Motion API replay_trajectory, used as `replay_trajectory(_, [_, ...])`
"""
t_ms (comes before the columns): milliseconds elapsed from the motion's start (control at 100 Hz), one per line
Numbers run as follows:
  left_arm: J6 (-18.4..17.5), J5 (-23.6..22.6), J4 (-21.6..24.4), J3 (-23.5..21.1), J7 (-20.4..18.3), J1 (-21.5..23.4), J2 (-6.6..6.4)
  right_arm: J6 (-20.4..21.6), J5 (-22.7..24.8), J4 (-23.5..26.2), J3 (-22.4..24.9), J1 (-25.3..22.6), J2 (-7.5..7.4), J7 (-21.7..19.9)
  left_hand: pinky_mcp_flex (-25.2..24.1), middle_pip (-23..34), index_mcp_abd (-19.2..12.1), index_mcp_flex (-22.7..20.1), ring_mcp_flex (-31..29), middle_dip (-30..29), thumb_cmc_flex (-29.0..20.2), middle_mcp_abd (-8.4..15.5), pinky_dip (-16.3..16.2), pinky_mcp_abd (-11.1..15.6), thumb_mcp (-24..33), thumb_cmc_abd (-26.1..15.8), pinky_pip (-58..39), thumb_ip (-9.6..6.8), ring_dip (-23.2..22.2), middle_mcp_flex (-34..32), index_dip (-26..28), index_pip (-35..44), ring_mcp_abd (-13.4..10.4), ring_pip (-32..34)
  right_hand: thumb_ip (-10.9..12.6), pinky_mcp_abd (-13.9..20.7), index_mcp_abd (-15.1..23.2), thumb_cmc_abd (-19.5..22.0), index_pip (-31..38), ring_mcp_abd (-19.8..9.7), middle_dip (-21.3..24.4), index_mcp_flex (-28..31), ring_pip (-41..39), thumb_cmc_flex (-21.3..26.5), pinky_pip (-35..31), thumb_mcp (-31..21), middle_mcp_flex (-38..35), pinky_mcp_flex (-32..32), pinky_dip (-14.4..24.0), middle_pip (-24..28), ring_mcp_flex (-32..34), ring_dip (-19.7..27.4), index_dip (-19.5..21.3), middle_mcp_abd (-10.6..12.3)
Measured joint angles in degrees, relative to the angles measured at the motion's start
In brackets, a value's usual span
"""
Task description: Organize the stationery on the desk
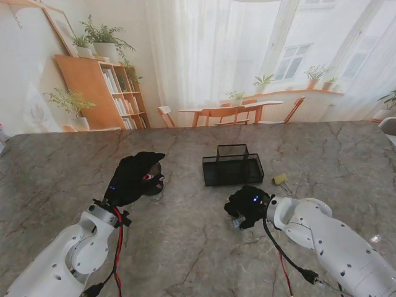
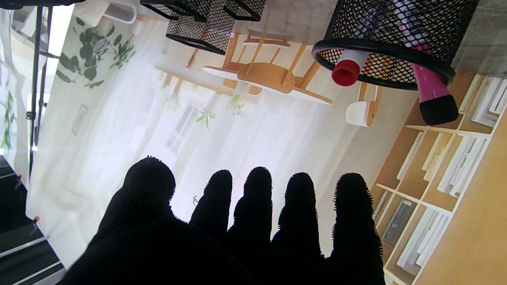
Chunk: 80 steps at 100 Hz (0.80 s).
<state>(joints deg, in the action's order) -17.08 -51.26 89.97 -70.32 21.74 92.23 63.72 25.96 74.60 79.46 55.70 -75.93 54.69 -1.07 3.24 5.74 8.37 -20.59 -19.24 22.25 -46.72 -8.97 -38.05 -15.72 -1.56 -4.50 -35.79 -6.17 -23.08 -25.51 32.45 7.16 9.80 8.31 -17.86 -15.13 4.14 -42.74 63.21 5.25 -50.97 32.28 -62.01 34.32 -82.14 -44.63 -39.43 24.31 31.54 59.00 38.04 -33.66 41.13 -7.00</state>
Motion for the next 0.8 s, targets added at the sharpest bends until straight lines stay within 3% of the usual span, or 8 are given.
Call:
replay_trajectory(100, [-0.05,0.1,0.0,0.06,-0.15,-0.05,0.0,0.3,0.25,-0.18,0.32,-0.11,0.0,0.27,0.0,0.0,0.0,0.0,0.0,0.0,0.0,0.0,0.0,0.0,0.0,0.0,-0.01,0.0,0.0,0.0,0.0,0.0,0.0,0.0,0.32,0.02,-1.07,2.03,-5.19,0.0,0.12,-3.3,0.47,-0.62,0.07,0.8,2.04,-1.38,0.0,-0.06,-1.25,0.0,2.97,-0.25])
replay_trajectory(140, [-0.06,0.14,-0.01,0.11,-0.24,-0.09,0.0,0.39,0.42,-0.24,0.44,-0.22,0.01,0.35,0.0,0.0,0.0,0.0,0.0,0.0,0.0,0.0,0.0,0.0,0.0,0.0,-0.01,0.0,0.0,0.0,0.0,0.0,0.0,0.0,6.46,0.03,-2.05,6.98,-7.4,0.0,0.14,-4.75,0.47,-0.18,0.15,-0.32,2.34,-1.53,-0.01,-0.54,-1.3,0.0,4.4,-0.3])
replay_trajectory(220, [-0.07,0.14,-0.04,0.15,-0.29,-0.16,-0.01,0.38,0.53,-0.65,0.28,-0.24,0.04,0.89,0.0,0.0,0.0,0.0,0.0,0.01,0.0,0.0,0.0,0.0,0.0,0.0,-0.01,0.0,0.0,0.0,0.0,0.0,0.0,0.0,10.51,0.04,-3.12,10.03,-11.77,0.0,0.15,-7.2,0.5,-0.26,0.42,-1.22,3.49,-1.98,-0.01,-0.7,-1.99,0.0,6.36,-0.36])
replay_trajectory(360, [-0.1,0.07,-0.06,0.15,-0.13,-0.16,-0.01,0.35,0.53,-0.96,-0.22,0.15,0.04,1.23,0.0,0.0,0.0,0.0,-0.01,0.01,0.0,0.0,0.0,0.0,0.0,-0.01,-0.01,0.0,0.0,0.0,0.0,0.0,0.0,0.0,10.67,0.05,-6.66,10.48,-18.32,-0.01,0.15,-10.98,0.52,-0.34,0.46,-1.15,4.92,-2.54,-0.01,-0.7,-2.6,0.0,7.44,-0.38])
replay_trajectory(460, [-0.1,0.07,-0.06,0.15,-0.1,-0.16,0.0,0.34,0.52,-0.93,-0.14,0.2,0.08,0.86,0.0,0.01,0.0,0.0,-0.02,0.01,0.0,0.0,0.0,0.0,0.0,-0.01,-0.01,0.0,-0.01,0.0,0.0,0.0,0.0,0.0,10.67,0.06,-7.53,10.65,-19.39,-0.01,0.14,-11.52,0.52,-0.41,0.47,-1.07,4.94,-2.56,-0.01,-0.7,-2.63,-0.02,7.58,-0.38])
replay_trajectory(530, [-0.09,0.09,-0.07,0.15,-0.1,-0.16,0.0,0.37,0.59,-0.66,0.42,-0.1,0.17,0.18,0.0,0.01,0.0,0.0,-0.02,0.01,0.0,0.0,0.0,0.0,0.0,-0.01,-0.02,0.0,-0.01,0.0,0.0,0.0,0.0,0.0,11.91,0.06,-9.89,10.67,-22.95,-0.01,0.12,-12.49,0.52,-0.25,0.48,-1.11,5.03,-2.56,-0.01,-0.7,-2.63,-0.02,7.59,-0.38])
replay_trajectory(800, [-0.1,0.11,-0.09,0.2,-0.07,-0.17,0.0,0.81,1.37,0.97,2.38,-1.74,0.21,-1.49,0.0,0.01,0.0,0.0,-0.03,0.02,-0.01,0.0,0.01,0.0,0.0,-0.01,-0.02,0.0,-0.05,0.0,0.0,0.0,0.0,0.0,13.1,0.06,-12.82,10.12,-31.42,0.09,0.06,-11.01,0.57,0.81,0.5,-0.03,5.14,-2.67,-0.01,-0.7,-2.64,-0.03,7.9,-1.09])
